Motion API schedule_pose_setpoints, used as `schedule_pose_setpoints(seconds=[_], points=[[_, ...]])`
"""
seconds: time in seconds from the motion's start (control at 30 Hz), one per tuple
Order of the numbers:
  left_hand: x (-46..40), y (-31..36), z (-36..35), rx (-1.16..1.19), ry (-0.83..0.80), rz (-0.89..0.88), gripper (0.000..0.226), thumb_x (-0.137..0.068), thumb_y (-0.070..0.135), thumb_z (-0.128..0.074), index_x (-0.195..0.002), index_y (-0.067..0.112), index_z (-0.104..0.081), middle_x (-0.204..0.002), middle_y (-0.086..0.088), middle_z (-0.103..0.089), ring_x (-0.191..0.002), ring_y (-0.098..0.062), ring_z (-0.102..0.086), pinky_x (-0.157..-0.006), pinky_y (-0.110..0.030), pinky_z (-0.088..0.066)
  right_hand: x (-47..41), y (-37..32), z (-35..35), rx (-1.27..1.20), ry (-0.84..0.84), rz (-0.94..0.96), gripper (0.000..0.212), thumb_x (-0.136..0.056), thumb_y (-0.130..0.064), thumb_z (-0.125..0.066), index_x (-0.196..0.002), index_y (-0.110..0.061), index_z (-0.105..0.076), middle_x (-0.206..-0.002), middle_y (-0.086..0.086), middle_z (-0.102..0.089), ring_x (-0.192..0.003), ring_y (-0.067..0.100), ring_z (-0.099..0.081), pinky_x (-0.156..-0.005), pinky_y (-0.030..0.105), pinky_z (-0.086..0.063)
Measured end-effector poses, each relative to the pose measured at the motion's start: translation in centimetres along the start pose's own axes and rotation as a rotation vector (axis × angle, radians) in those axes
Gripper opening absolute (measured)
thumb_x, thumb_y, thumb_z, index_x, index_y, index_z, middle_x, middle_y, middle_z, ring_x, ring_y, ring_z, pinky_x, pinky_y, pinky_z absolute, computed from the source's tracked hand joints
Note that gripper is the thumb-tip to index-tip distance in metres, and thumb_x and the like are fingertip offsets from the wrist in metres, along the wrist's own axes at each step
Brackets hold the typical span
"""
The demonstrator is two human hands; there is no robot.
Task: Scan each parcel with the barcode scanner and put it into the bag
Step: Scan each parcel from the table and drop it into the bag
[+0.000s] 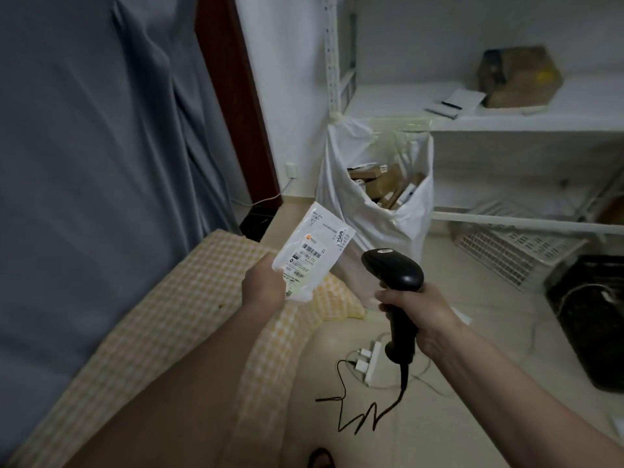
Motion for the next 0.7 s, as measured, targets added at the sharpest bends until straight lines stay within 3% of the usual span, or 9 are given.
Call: schedule_pose_setpoints(seconds=[0.2,0.33,0.7], points=[[-2.4,6.5,-5.0,-0.129,-0.011,-0.117,0.023,-0.095,0.007,-0.049,-0.115,0.005,-0.061,-0.114,-0.02,-0.063,-0.105,-0.038,-0.057,-0.078,-0.034,-0.041,-2.8,-0.8,4.9,-0.064,0.078,-0.009,0.025,-0.075,0.006,-0.071,-0.1,0.006,-0.064,-0.081,0.015,-0.06,-0.069,0.022,-0.056,-0.067,0.032,-0.045],[-5.1,9.1,-8.7,-0.14,-0.065,-0.118,0.027,-0.093,0.005,-0.048,-0.113,0.003,-0.067,-0.113,-0.02,-0.065,-0.104,-0.037,-0.06,-0.073,-0.033,-0.042,-6.6,-2.2,6.8,-0.09,0.106,-0.001,0.024,-0.075,0.007,-0.07,-0.099,0.006,-0.065,-0.076,0.012,-0.061,-0.066,0.022,-0.056,-0.065,0.031,-0.045],[-17.7,16.5,-11.6,-0.107,-0.057,-0.099,0.024,-0.086,0.0,-0.064,-0.109,0.002,-0.069,-0.11,-0.017,-0.067,-0.102,-0.033,-0.062,-0.081,-0.039,-0.054,-20.7,-11.0,6.8,-0.069,0.063,0.013,0.019,-0.074,0.007,-0.072,-0.091,0.001,-0.066,-0.076,0.013,-0.062,-0.066,0.021,-0.057,-0.068,0.034,-0.047]])
Point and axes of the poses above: each hand's wrist, its own x-axis away from the middle knuckle, its own z-axis out of the back of the hand, y = z × x, the point moved 8 cm from there along -x, towards the middle knuckle
